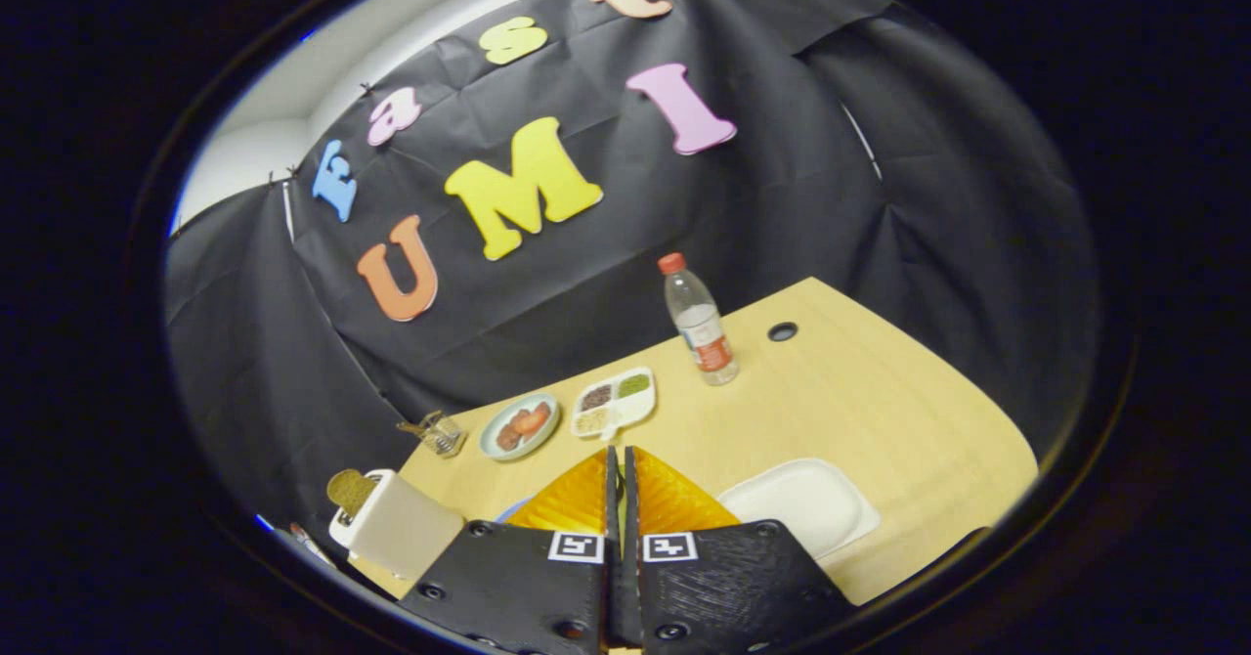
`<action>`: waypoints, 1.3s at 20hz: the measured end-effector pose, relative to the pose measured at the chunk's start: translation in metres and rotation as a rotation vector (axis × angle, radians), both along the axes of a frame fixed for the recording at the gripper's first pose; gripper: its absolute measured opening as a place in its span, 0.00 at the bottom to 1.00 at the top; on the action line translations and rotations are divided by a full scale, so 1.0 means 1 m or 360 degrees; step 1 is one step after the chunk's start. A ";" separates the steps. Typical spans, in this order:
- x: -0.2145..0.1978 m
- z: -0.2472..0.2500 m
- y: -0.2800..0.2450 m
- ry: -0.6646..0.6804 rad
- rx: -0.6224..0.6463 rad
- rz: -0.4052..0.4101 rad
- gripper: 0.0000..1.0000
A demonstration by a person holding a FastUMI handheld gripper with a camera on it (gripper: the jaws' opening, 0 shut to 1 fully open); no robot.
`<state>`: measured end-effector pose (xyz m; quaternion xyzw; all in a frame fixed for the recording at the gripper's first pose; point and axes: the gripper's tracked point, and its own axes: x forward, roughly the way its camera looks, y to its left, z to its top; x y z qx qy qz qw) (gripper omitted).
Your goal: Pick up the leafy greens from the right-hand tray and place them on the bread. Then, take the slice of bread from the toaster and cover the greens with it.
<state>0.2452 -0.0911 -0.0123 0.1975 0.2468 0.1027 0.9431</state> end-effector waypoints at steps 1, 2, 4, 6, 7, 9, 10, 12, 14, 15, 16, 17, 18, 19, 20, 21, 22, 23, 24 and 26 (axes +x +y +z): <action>-0.002 0.002 0.018 -0.0007 0.0002 0.0037 0.00; -0.002 0.003 0.035 -0.0013 -0.0010 0.0071 0.00; -0.002 0.002 0.069 -0.0020 0.0011 0.0126 0.00; -0.002 0.001 0.103 -0.0026 0.0034 0.0168 0.00; -0.003 -0.001 0.120 -0.0027 0.0038 0.0192 0.00; -0.003 -0.007 0.155 -0.0020 0.0050 0.0244 0.00; -0.003 -0.011 0.171 -0.0014 0.0057 0.0268 0.00; -0.006 -0.021 0.199 0.0004 0.0093 0.0305 0.00; -0.006 -0.032 0.219 0.0026 0.0134 0.0323 0.00; -0.004 -0.039 0.224 0.0031 0.0159 0.0318 0.00; -0.003 -0.045 0.226 0.0036 0.0182 0.0307 0.00; -0.002 -0.052 0.225 0.0047 0.0197 0.0290 0.00; -0.001 -0.059 0.223 0.0067 0.0209 0.0275 0.00; -0.001 -0.065 0.220 0.0089 0.0209 0.0265 0.00; 0.000 -0.072 0.213 0.0095 0.0181 0.0246 0.00; 0.002 -0.078 0.203 0.0087 0.0132 0.0222 0.00; 0.004 -0.083 0.194 0.0077 0.0075 0.0207 0.00; 0.003 -0.087 0.187 0.0073 0.0035 0.0199 0.00; 0.005 -0.090 0.177 0.0068 -0.0003 0.0175 0.00; 0.008 -0.101 0.160 0.0074 -0.0060 0.0140 0.00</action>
